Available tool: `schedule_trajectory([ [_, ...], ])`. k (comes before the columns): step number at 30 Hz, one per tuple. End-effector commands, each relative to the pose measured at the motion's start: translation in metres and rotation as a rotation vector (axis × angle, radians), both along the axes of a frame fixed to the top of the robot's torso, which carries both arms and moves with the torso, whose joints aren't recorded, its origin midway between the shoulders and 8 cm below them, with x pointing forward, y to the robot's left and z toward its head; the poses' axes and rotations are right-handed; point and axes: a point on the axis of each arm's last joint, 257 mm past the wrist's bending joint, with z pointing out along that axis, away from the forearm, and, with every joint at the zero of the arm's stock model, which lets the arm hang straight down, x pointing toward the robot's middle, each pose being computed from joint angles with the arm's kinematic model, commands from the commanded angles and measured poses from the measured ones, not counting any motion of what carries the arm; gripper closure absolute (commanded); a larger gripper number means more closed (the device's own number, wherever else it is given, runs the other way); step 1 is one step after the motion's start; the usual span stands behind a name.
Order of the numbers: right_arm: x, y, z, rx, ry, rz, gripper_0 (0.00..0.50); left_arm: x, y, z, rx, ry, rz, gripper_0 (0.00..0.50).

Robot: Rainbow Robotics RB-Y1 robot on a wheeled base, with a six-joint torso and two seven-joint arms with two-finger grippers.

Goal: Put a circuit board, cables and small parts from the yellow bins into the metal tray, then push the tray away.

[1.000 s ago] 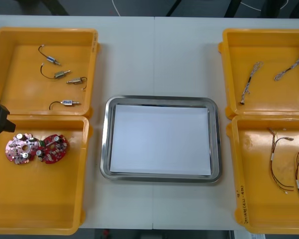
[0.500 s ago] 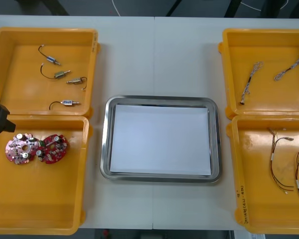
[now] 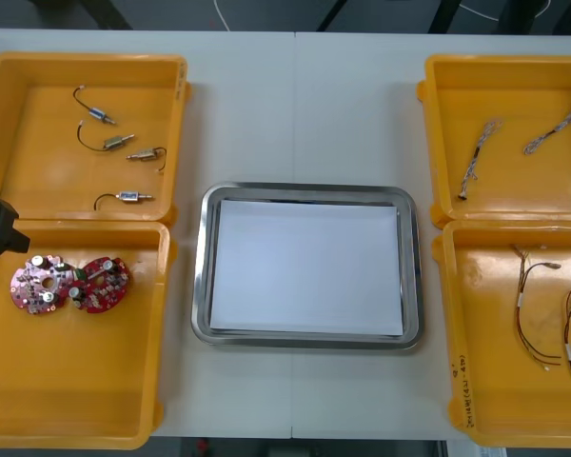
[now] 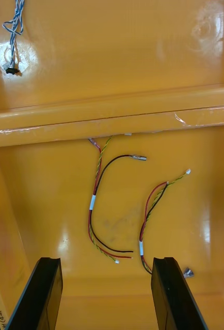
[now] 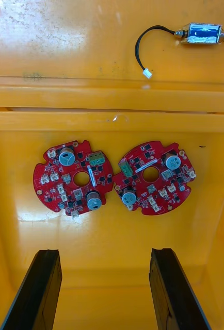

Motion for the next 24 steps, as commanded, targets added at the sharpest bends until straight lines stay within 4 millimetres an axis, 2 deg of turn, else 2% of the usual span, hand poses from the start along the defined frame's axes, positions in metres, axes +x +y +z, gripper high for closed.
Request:
schedule_trajectory([
  [1, -0.002, -0.001, 0.005, 0.003, -0.022, -0.025, 0.000, -0.004, 0.015, 0.014, 0.061, -0.021, -0.027, 0.000],
  [14, -0.002, -0.001, 0.005, 0.003, -0.022, -0.025, 0.000, -0.004, 0.015, 0.014, 0.061, -0.021, -0.027, 0.000],
  [17, 0.000, -0.006, 0.015, 0.005, -0.050, -0.040, 0.000, -0.004, 0.015, 0.014, 0.061, -0.021, -0.027, 0.000],
  [18, 0.002, -0.005, 0.024, -0.002, -0.071, -0.032, 0.000, -0.004, 0.015, 0.014, 0.061, -0.021, -0.027, 0.000],
  [24, -0.009, -0.010, 0.015, -0.038, -0.053, -0.036, 0.000, -0.004, 0.015, 0.014, 0.061, -0.021, -0.027, 0.000],
])
